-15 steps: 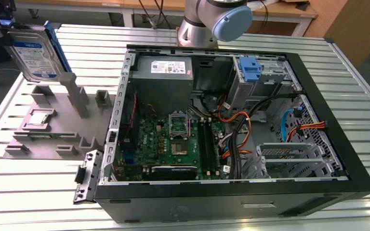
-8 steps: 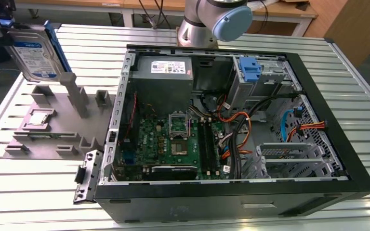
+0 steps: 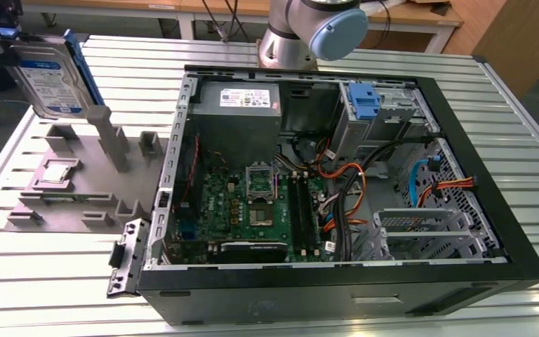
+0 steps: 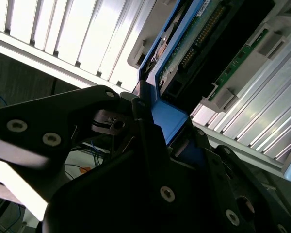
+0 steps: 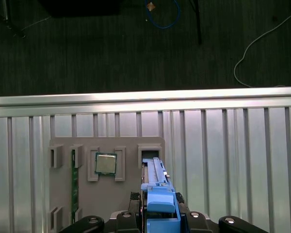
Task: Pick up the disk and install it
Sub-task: 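Pick up the disk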
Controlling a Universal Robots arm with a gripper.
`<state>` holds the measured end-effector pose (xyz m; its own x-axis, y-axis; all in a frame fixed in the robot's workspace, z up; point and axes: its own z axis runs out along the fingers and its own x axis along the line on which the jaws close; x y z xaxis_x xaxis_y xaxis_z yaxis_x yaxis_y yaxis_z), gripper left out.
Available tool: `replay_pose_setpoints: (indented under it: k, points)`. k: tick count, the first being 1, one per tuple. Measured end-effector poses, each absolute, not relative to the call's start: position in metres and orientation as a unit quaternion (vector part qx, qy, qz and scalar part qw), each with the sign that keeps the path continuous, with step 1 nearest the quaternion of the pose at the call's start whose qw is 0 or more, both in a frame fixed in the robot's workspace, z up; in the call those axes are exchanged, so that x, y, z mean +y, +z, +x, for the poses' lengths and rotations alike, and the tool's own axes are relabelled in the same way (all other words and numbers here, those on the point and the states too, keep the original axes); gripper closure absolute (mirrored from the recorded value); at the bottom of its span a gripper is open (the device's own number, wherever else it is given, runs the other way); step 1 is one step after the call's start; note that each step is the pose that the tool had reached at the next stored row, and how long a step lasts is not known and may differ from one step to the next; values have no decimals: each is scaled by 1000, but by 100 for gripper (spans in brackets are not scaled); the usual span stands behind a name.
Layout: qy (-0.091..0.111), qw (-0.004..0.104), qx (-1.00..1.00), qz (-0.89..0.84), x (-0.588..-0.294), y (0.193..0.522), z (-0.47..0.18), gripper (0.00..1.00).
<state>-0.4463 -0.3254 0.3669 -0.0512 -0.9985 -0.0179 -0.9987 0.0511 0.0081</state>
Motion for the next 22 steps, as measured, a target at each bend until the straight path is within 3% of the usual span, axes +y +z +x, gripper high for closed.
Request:
replay_pose_setpoints:
  k: [22]
  points:
    - [9,4,725,-689,-325,379,-446,63]
